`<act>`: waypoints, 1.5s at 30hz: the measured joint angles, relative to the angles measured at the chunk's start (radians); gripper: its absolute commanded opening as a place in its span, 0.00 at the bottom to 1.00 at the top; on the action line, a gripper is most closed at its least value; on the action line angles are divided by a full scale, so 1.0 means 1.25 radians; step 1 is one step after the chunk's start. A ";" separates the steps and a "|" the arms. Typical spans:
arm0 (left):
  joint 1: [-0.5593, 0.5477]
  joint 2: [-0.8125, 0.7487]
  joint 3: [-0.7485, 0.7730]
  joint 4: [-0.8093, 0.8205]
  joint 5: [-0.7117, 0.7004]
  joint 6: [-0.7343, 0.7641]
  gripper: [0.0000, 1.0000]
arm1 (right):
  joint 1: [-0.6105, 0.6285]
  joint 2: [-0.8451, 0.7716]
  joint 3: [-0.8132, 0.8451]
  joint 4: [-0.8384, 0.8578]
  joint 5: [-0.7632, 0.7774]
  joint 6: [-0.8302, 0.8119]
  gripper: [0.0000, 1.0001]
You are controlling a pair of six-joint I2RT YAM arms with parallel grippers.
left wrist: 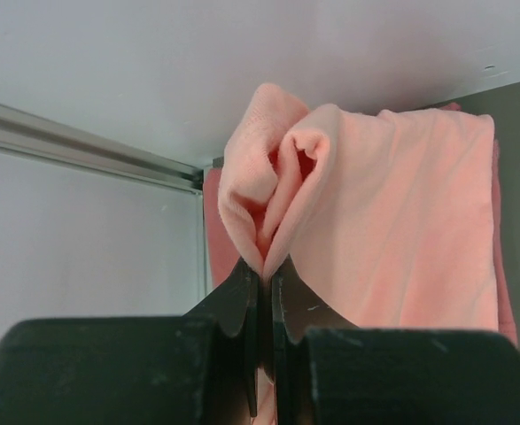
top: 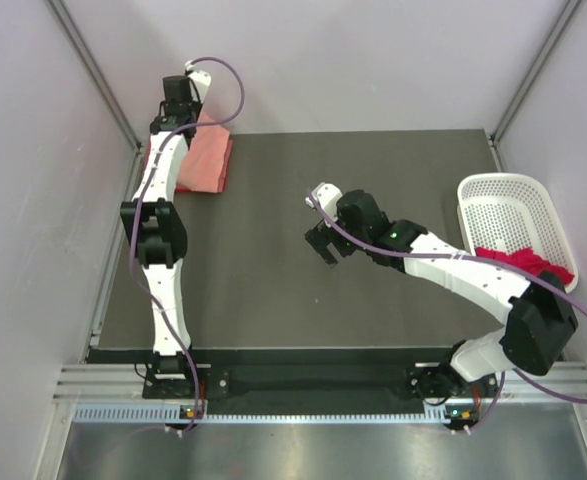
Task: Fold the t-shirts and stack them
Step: Neatly place the folded tshirt to the corner
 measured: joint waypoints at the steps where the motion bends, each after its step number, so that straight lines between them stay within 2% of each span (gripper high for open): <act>1: 0.003 0.007 0.003 0.002 0.000 -0.003 0.00 | 0.000 0.002 0.000 0.000 0.000 0.000 0.99; 7: 0.029 0.049 0.018 0.014 -0.002 -0.013 0.00 | 0.000 0.024 0.008 -0.012 0.001 0.004 0.99; 24: 0.085 0.189 0.090 0.055 -0.028 -0.060 0.01 | -0.030 0.168 0.164 -0.080 -0.014 -0.017 0.99; 25: 0.091 0.194 0.093 0.061 -0.031 -0.063 0.04 | -0.032 0.177 0.173 -0.083 -0.016 -0.017 0.99; 28: 0.108 0.211 0.107 0.071 -0.037 -0.075 0.35 | -0.036 0.203 0.194 -0.092 -0.025 -0.016 0.99; 29: 0.113 0.218 0.111 0.076 -0.042 -0.079 0.49 | -0.037 0.210 0.202 -0.094 -0.027 -0.016 0.99; 34: 0.125 0.233 0.117 0.085 -0.085 -0.101 0.61 | -0.037 0.229 0.222 -0.107 -0.031 -0.012 0.99; 36: 0.125 0.233 0.125 0.085 -0.103 -0.109 0.86 | -0.037 0.229 0.226 -0.109 -0.031 -0.006 0.99; 42: 0.108 0.198 0.129 0.090 -0.121 -0.175 0.92 | -0.037 0.203 0.200 -0.099 -0.022 0.033 0.99; 44: 0.082 0.117 0.059 0.114 -0.114 -0.214 0.92 | -0.037 0.134 0.145 -0.087 -0.007 0.072 0.99; 45: 0.072 0.063 -0.017 0.125 -0.103 -0.233 0.92 | -0.037 0.092 0.101 -0.060 -0.005 0.096 0.99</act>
